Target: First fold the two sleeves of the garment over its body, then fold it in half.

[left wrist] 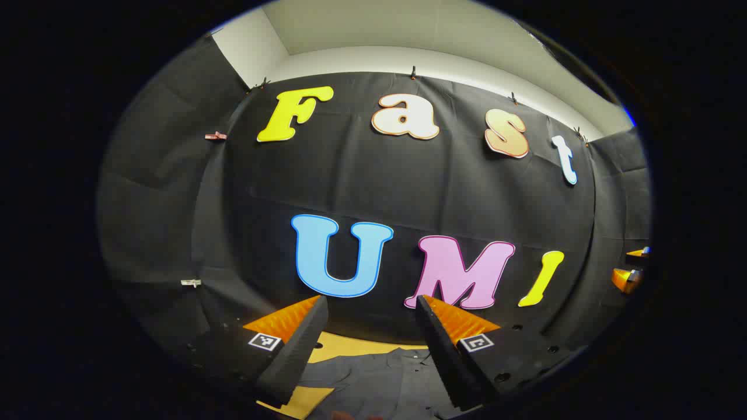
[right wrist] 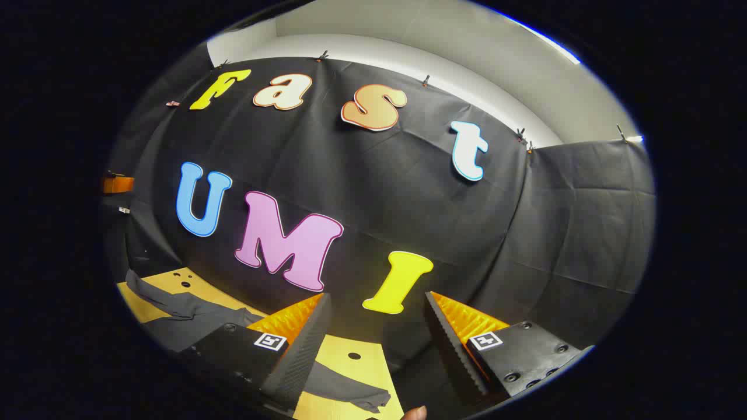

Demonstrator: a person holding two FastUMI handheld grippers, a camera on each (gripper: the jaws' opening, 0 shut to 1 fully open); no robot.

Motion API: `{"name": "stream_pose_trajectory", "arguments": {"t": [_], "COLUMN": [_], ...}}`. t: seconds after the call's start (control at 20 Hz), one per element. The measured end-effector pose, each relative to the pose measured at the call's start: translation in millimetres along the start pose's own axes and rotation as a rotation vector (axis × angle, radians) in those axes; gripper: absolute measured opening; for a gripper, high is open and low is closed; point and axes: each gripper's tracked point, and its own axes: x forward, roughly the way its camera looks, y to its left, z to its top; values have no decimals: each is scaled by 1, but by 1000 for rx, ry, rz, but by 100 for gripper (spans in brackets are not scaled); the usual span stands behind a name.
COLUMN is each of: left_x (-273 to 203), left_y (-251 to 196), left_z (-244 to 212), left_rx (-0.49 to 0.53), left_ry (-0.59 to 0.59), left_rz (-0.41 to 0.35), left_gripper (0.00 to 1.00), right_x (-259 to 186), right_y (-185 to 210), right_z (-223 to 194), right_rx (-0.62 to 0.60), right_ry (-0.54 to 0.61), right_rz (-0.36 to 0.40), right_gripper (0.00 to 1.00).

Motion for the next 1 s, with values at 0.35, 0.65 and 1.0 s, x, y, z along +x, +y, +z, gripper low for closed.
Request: {"name": "stream_pose_trajectory", "arguments": {"t": [0.35, 0.65, 1.0], "left_x": [19, 30, 36], "left_y": [11, 6, -18], "left_z": [-34, -42, -57], "left_rx": [-11, 19, 59], "left_ry": [68, 79, 98], "left_rz": [-14, -15, -27], "left_gripper": [95, 95, 95], "right_x": [3, 14, 40], "right_y": [0, 4, -13], "right_z": [-4, -15, -73], "right_rx": [37, 69, 84], "right_ry": [2, 16, 91], "right_rz": [-47, -38, -23], "right_gripper": [97, 98, 98]}}
